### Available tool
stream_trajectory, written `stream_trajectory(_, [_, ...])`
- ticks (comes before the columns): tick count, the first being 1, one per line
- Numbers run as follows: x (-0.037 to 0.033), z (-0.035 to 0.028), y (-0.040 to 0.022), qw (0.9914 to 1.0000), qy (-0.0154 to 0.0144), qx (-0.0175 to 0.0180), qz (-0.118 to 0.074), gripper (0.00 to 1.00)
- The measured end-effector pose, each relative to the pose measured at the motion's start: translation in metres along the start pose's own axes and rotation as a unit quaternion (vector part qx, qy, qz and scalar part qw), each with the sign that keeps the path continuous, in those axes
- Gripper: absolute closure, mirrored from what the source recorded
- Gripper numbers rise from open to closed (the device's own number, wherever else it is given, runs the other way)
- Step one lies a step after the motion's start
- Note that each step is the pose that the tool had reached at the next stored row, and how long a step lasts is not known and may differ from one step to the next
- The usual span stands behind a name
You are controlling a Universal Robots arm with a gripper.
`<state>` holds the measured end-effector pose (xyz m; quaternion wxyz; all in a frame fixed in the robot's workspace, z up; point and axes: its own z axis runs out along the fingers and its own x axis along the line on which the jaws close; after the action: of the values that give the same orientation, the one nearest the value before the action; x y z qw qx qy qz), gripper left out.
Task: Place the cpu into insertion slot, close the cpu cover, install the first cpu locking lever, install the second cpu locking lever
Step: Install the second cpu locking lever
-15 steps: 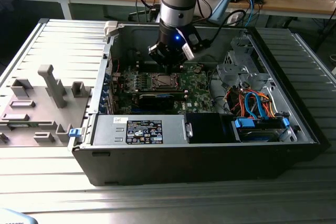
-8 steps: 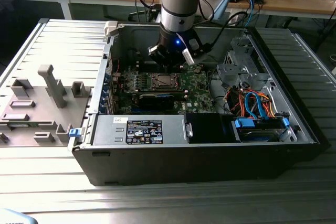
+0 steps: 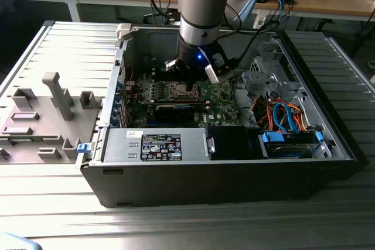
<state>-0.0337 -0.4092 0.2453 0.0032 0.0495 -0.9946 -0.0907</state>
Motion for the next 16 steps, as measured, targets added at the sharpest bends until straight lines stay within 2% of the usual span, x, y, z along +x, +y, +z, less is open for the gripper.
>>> stream_trajectory(2, [0.0021,0.0012,-0.0049,1.00000,-0.0001,-0.0009,0.000,0.89])
stream_trajectory(4, [0.0111,0.0044,-0.0086,0.99999,-0.0004,-0.0040,0.000,0.89])
stream_trajectory(6, [0.0178,0.0066,-0.0085,0.99999,-0.0005,-0.0044,0.000,0.89])
stream_trajectory(7, [0.0251,0.0090,-0.0082,0.99999,-0.0006,-0.0043,0.000,0.89])
stream_trajectory(11, [0.0408,0.0158,-0.0079,0.99999,-0.0008,-0.0043,0.000,0.89])
stream_trajectory(13, [0.0476,0.0216,-0.0083,0.99999,-0.0008,-0.0043,0.000,0.89])
stream_trajectory(16, [0.0529,0.0281,-0.0088,0.99999,-0.0006,-0.0043,-0.001,0.89])
